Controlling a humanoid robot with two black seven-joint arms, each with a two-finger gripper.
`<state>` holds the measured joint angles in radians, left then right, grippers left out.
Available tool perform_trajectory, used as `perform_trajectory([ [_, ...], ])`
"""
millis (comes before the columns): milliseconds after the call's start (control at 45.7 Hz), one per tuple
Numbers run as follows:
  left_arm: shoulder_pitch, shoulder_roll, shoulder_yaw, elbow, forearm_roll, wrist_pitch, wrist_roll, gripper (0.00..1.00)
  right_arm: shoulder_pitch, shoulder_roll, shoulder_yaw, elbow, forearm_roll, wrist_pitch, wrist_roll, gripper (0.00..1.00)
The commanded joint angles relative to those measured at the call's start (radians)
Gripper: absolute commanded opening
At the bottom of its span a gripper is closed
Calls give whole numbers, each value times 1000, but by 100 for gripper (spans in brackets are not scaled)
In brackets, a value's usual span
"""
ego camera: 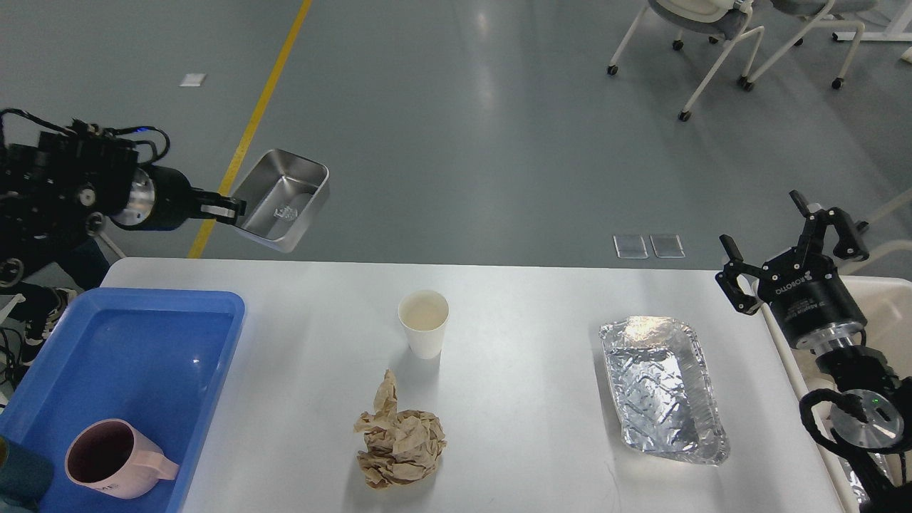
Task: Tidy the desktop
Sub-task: 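Lift the steel tray and lower it into the blue bin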
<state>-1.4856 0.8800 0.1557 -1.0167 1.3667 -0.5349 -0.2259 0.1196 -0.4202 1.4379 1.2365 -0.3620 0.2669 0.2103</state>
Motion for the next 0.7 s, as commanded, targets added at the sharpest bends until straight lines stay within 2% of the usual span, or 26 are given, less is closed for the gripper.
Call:
perform_trajectory([
  [0,-74,144,-2,-121,0,-50,3,0,0,1,-1,0,0,0,0,100],
  [131,-59,201,10,-125,0,-34,11,1,0,3,-4,15,0,-1,0,100],
  [197,-15,226,13,-120,-1,-5,14,1,2,3,-7,15,0,-1,0,100],
  [328,139,251,10,-92,0,104,37,2,2,0,-8,15,0,-1,0,100],
  [438,283,241,5,-16,-3,194,39,2,2,0,-8,15,0,0,0,100],
  [591,485,192,2,56,-11,351,42,2,2,1,-13,15,0,0,0,100],
  [678,577,156,2,102,-40,410,48,2,0,1,-14,15,0,0,0,100],
])
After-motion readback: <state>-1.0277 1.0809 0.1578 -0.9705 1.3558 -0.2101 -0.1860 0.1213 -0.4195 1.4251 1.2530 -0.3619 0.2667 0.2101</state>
